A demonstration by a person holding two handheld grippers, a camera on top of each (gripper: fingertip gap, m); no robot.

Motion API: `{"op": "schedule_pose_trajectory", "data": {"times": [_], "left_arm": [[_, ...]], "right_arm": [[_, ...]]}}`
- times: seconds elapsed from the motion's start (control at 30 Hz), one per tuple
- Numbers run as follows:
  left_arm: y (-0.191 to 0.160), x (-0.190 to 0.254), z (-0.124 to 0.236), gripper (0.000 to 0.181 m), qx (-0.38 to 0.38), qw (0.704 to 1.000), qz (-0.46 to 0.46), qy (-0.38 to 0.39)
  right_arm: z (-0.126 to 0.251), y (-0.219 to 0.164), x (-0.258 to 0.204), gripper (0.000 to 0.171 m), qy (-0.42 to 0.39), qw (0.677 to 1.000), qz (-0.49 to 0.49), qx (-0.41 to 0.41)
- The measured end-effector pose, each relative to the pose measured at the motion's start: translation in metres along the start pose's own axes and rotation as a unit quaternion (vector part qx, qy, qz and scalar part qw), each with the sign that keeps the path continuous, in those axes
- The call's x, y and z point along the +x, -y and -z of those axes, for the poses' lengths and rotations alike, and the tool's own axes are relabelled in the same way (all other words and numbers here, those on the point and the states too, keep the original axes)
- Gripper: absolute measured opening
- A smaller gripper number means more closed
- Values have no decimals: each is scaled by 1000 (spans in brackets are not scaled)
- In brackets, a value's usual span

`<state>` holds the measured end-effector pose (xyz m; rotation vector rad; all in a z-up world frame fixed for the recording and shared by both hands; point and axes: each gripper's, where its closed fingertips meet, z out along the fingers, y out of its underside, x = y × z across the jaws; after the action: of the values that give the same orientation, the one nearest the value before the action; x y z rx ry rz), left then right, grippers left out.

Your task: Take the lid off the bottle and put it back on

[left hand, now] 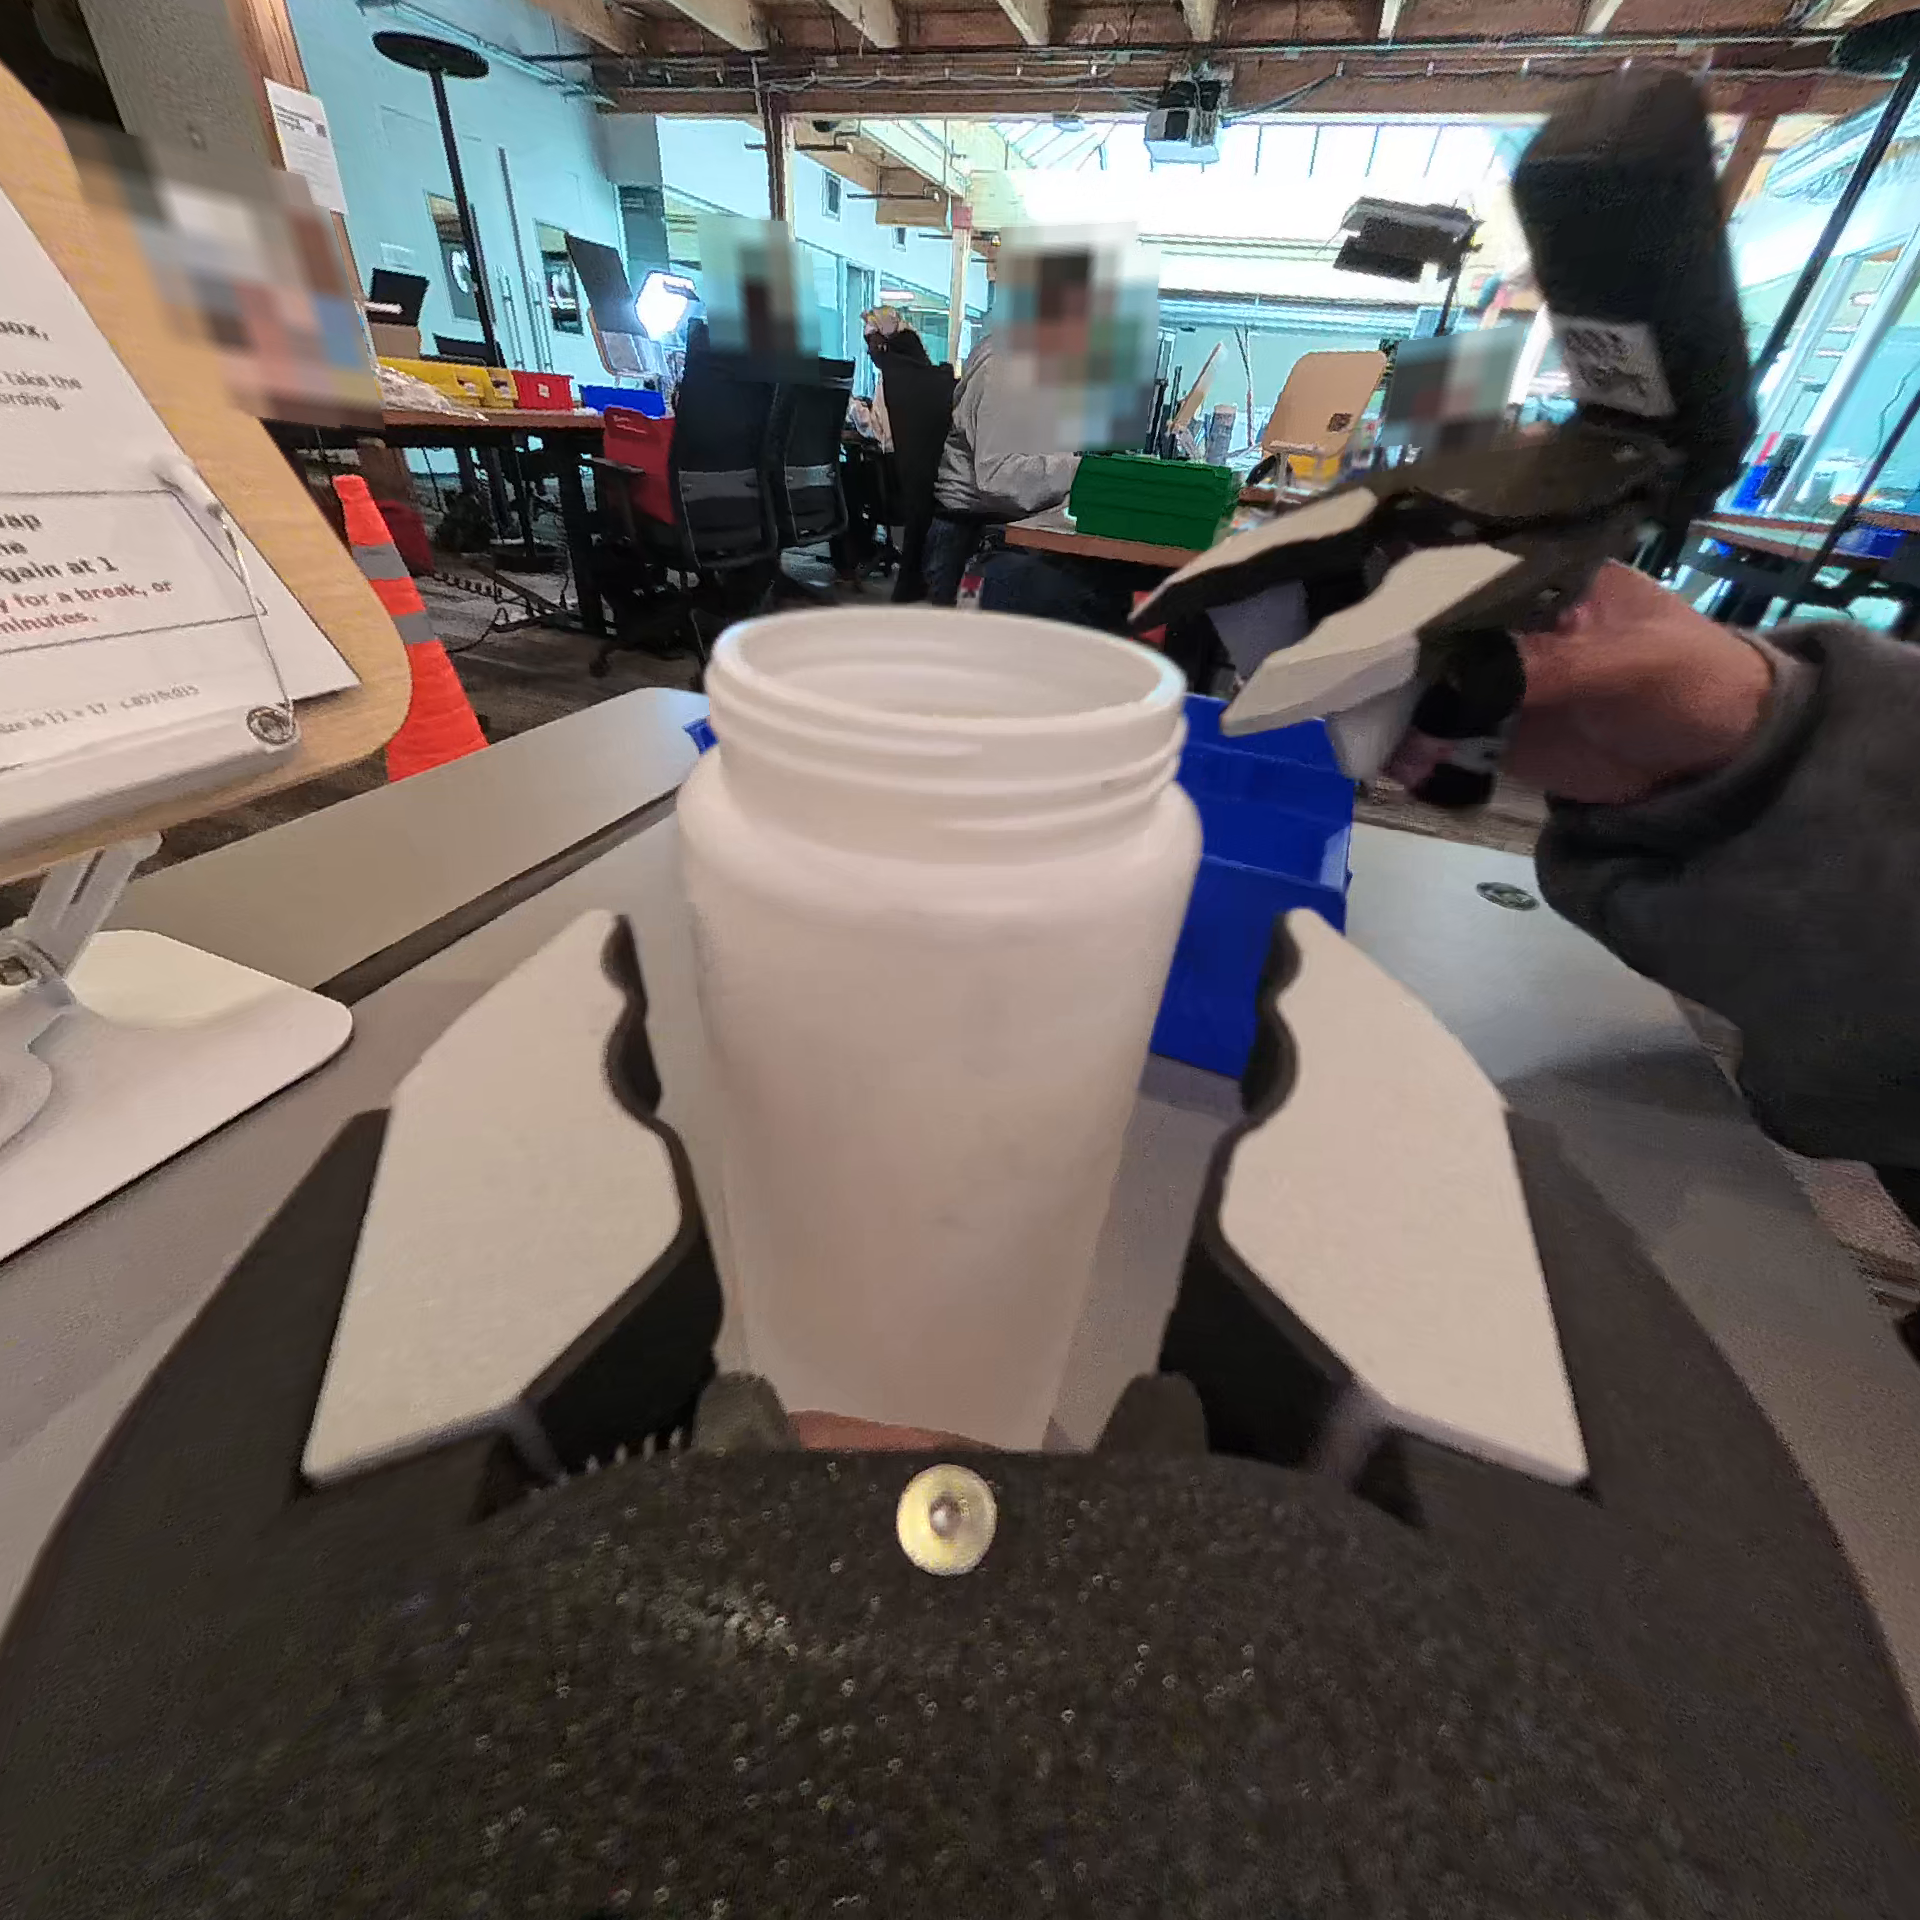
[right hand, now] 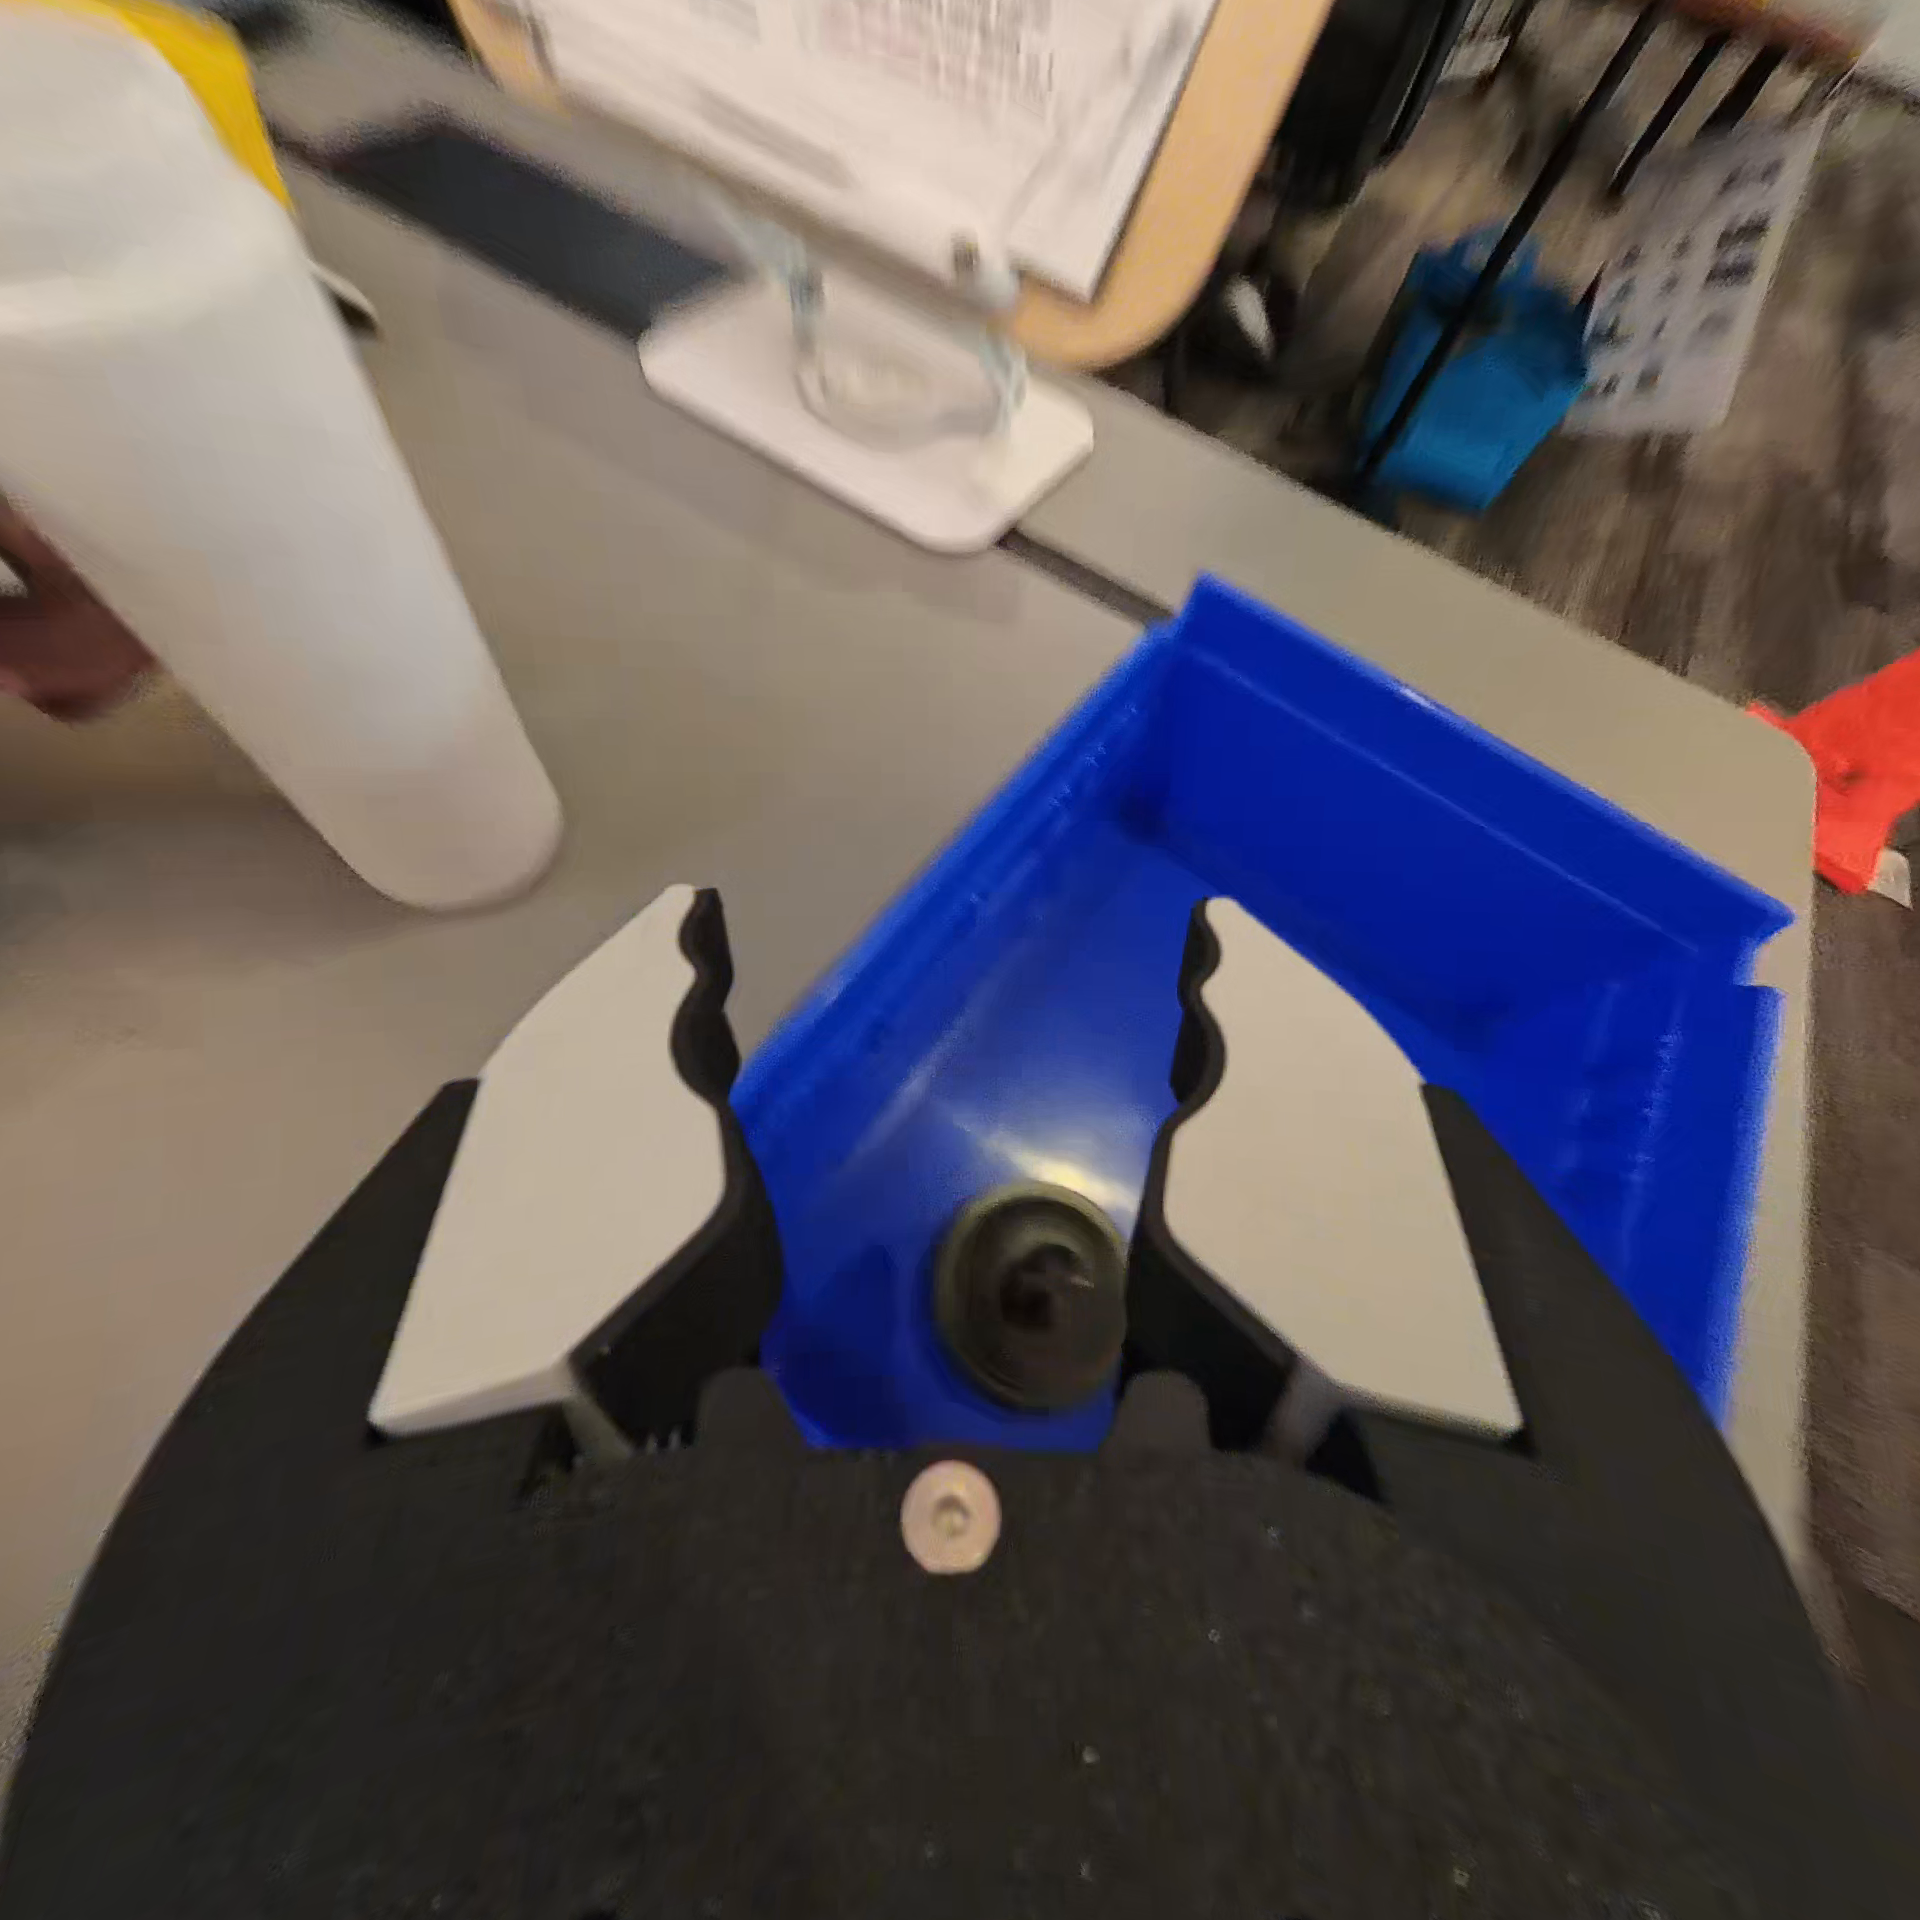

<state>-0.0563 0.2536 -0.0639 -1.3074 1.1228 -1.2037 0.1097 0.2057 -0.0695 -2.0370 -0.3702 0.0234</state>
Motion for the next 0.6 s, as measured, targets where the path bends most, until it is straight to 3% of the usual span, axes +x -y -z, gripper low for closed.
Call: {"op": "schedule_pose_trajectory", "data": {"times": [0.1, 0.2, 0.27, 0.3, 0.4, 0.47, 0.57, 0.6], "left_arm": [[26, 13, 15, 113, 53, 999, 8, 4], [63, 19, 36, 110, 96, 994, 32, 31], [86, 15, 48, 108, 97, 992, 33, 70], [97, 16, 55, 108, 96, 991, 38, 81], [117, 35, 76, 103, 86, 993, 62, 61], [103, 53, 92, 102, 48, 995, 66, 53], [51, 84, 118, 95, 6, 994, 81, 69], [30, 96, 125, 92, -7, 993, 97, 74]], "right_arm": [[19, 24, -40, 80, 2, 989, -57, 134], [33, 54, -92, 81, 72, 950, -105, 284], [11, 58, -125, 86, 113, 950, -129, 260], [-4, 58, -142, 97, 130, 954, -134, 236], [-50, 54, -167, 107, 111, 965, -131, 198], [-73, 59, -169, 112, 105, 967, -134, 191], [-100, 67, -165, 114, 99, 970, -124, 186], [-107, 65, -169, 93, 113, 973, -109, 170]]}}
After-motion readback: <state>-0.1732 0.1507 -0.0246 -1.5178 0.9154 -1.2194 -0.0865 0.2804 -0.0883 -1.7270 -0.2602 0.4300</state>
